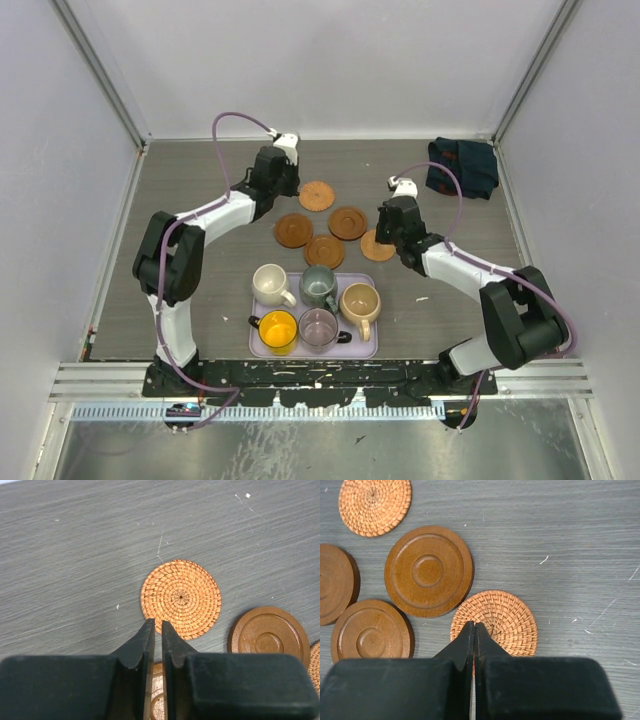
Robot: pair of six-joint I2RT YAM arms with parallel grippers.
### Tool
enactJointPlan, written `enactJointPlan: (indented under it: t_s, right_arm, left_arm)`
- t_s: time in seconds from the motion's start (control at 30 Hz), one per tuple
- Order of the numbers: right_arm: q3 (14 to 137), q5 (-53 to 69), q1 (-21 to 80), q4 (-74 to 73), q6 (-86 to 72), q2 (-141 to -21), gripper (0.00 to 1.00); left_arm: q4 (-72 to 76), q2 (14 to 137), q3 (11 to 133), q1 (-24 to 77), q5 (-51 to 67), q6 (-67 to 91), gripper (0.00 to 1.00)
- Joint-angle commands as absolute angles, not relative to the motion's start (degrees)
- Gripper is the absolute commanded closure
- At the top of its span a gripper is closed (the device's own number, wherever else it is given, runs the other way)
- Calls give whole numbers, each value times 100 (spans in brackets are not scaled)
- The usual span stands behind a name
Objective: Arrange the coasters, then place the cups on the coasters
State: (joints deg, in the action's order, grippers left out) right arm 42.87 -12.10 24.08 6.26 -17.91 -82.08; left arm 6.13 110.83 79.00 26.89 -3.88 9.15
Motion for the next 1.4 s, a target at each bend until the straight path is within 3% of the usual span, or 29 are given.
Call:
enactJointPlan:
  t_s: [0.0,0.17,0.27,0.3,0.57,0.93,1.37]
  right_arm:
    - [4531,-919,2377,712,-2007,-8349,99]
    - [4496,-771,2379,721,-2057,-8383,99]
    - [4509,-735,2374,690,-2054,-8385,99]
    - [4507,-718,2380,672,-2055,-8377,99]
    - [4566,-508,2374,642,-2048,-8353,99]
    - [4595,-314,2380,672,-2100,-8408,98]
    - [4428,-495,2380,463,-2279,-8481,97]
  left_arm:
    - [362,11275,8387,2654,26,857,85]
    - [114,11571,8690,2655,288,835,73]
    - [-76,11781,8992,2661,718,843,39]
    - [-166,11865,9092,2655,832,856,34]
    - [-608,12401,9662,2656,1199,1032,29]
    - [-815,12851,10090,2654,1660,1268,30]
    - [-2844,13557,11237,2385,889,1612,28]
